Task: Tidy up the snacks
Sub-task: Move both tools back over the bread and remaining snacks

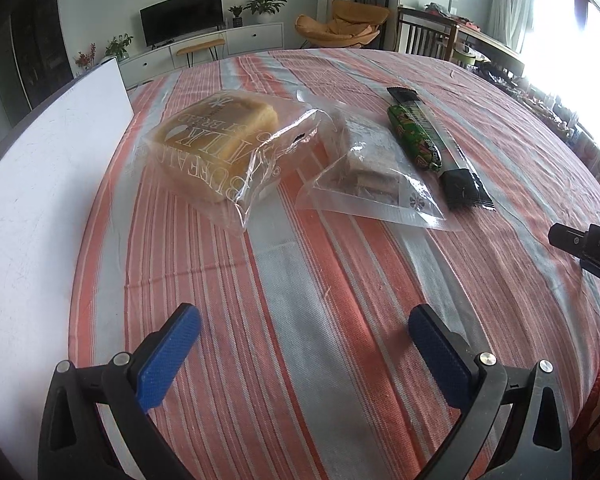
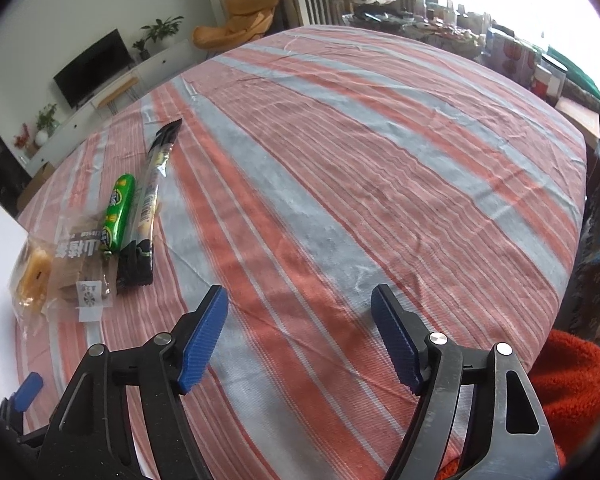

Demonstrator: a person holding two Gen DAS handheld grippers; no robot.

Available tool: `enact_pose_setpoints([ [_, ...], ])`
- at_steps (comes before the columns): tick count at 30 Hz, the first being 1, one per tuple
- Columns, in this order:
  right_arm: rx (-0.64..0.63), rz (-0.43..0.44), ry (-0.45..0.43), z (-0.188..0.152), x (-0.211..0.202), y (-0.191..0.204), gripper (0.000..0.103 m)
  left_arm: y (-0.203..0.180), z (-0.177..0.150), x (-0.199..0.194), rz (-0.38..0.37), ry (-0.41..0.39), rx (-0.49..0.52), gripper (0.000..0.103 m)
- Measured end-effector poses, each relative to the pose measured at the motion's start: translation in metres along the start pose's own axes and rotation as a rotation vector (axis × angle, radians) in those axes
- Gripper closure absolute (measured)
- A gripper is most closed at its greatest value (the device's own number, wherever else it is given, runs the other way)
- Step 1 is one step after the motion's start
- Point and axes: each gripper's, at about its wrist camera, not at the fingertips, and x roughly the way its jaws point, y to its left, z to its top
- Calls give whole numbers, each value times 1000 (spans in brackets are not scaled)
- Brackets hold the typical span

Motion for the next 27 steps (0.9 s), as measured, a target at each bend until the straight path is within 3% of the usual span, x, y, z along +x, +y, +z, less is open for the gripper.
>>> enact_pose_setpoints([
  [27, -20, -30, 9, 0, 1, 4, 25, 0, 0, 0, 3, -1, 0, 0],
])
